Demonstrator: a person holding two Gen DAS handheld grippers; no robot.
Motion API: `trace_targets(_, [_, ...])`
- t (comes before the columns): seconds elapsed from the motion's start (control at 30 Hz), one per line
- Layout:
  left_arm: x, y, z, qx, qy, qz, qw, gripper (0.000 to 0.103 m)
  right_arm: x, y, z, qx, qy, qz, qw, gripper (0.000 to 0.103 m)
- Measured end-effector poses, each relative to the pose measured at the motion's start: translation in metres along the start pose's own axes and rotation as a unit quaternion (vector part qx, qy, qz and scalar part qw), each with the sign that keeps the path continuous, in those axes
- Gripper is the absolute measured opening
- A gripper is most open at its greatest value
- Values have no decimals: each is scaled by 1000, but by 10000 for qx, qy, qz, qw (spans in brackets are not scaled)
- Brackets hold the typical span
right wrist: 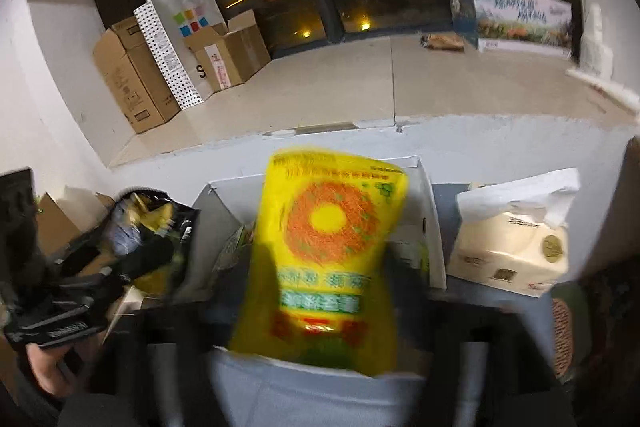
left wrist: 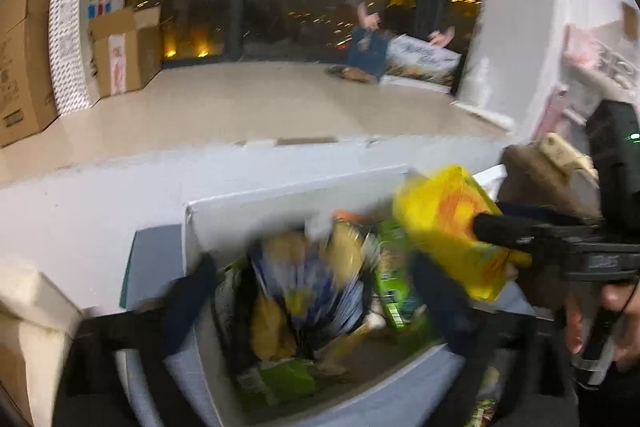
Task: Organize snacks
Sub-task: 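Carry the chip bag and yellow packet into the white box and release, then grasp the green pea snack bag with the right tool while the left grasps the jelly cup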
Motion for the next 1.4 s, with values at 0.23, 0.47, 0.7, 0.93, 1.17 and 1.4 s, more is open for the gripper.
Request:
trace_targets(0.23, [-25, -5, -14, -10, -102, -52, 9999, 103, -8, 9, -14, -116, 428, -118, 9989, 103])
trace_targets(0.47, [-55, 2, -75, -65, 200, 79, 9997, 103, -36, -14, -73, 99, 717, -466, 9963, 103])
trace_targets(0.7, [-117, 22, -141, -258, 332, 110, 9991, 103, -109, -30, -109, 156, 478, -845, 9952, 103])
trace_targets(0.93, [-185, 38, -182, -289, 114, 195, 9993, 103, -199, -36, -93, -40, -140, -1025, 9946, 103])
trace_targets(1.17, [-205, 32, -194, -211, 87, -88, 9997, 103, -210, -36, -45, 119, -660, -900, 9937, 103])
trace_targets(1.4, [-212, 21, -187, -109, -54, -292, 9995, 103, -211, -21, 5, -169, -1120, -780, 9905, 54])
Point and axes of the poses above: each gripper's, at about its wrist camera, not at the fingertips, and z roughly the way its jaws point, y to its right, x to its top, the point moved 4 cm from there along z, roughly the way its jaws point, and after that the axes turned 4 degrees about y, right-handed, at the moved point
